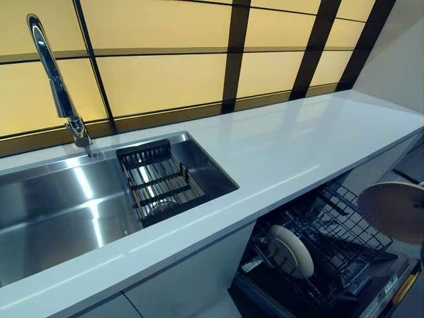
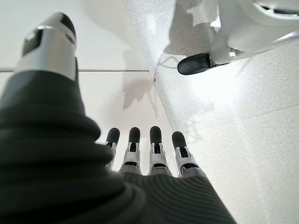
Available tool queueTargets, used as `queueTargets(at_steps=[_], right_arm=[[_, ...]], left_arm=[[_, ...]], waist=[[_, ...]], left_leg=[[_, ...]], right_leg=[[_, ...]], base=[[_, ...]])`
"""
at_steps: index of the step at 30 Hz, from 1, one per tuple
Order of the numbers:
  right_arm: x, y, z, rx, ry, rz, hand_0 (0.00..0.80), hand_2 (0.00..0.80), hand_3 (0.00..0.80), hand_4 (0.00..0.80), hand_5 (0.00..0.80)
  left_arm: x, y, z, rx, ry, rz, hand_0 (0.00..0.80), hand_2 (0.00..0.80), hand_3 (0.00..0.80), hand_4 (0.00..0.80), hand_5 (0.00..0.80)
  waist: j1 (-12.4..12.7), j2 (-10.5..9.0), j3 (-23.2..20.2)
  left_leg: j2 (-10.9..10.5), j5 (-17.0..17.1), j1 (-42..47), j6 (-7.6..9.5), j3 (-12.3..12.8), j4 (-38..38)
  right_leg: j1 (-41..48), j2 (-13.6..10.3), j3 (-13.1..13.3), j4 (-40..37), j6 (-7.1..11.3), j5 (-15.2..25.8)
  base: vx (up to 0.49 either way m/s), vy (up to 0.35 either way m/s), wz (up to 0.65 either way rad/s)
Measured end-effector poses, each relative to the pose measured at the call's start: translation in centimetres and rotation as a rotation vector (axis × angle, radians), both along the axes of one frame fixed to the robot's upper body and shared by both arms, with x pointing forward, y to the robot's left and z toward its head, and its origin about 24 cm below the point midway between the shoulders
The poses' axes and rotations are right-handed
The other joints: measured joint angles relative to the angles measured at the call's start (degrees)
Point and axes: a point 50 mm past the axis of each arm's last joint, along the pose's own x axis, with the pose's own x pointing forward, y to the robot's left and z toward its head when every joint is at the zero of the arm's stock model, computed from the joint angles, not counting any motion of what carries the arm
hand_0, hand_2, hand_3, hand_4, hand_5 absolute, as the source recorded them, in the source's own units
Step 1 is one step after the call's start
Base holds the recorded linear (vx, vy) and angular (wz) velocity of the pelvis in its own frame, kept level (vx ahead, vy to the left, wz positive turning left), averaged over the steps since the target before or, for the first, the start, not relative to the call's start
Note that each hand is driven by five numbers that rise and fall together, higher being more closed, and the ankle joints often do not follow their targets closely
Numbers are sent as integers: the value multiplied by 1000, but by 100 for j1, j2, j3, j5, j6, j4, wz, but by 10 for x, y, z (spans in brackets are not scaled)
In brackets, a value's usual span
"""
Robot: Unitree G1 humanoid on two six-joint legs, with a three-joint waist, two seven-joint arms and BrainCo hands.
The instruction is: Take plates into dishwasher
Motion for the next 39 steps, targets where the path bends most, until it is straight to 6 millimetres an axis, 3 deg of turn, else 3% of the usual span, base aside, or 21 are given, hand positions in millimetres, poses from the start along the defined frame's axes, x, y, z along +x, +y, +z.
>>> queueTargets(at_steps=[6, 14, 27, 39], right_arm=[[7, 22, -34, 226, 36, -2, 800, 800, 800, 800, 800], [11, 49, -63, 350, 55, 17, 800, 800, 800, 800, 800], [12, 54, -72, 352, 53, -2, 800, 800, 800, 800, 800], [15, 65, -84, 229, 55, -6, 800, 800, 800, 800, 800]], left_arm=[[0, 3, 1, 12, 0, 3, 0, 0, 0, 0, 0], [1, 0, 0, 6, -4, -1, 0, 0, 0, 0, 0], [1, -4, -1, -3, -13, -3, 0, 0, 0, 0, 0], [3, -6, -1, -5, -27, -6, 0, 0, 0, 0, 0]], waist=[[33, -13, 68], [42, 9, 160], [64, 117, 234], [71, 298, 345]], left_leg=[[-9, -26, 56, 9, 55, -4], [-15, -31, 66, 10, 63, 0], [-13, -31, 66, 11, 60, 0], [-15, -30, 46, 11, 57, 2]], right_leg=[[27, -10, 49, -4, 4, 4], [35, -16, 69, -4, 5, 6], [36, -17, 57, -6, 6, 6], [17, -19, 55, -7, 5, 6]], base=[[4, 3, -4], [0, 0, 0], [-2, -1, 0], [-8, 0, 0]])
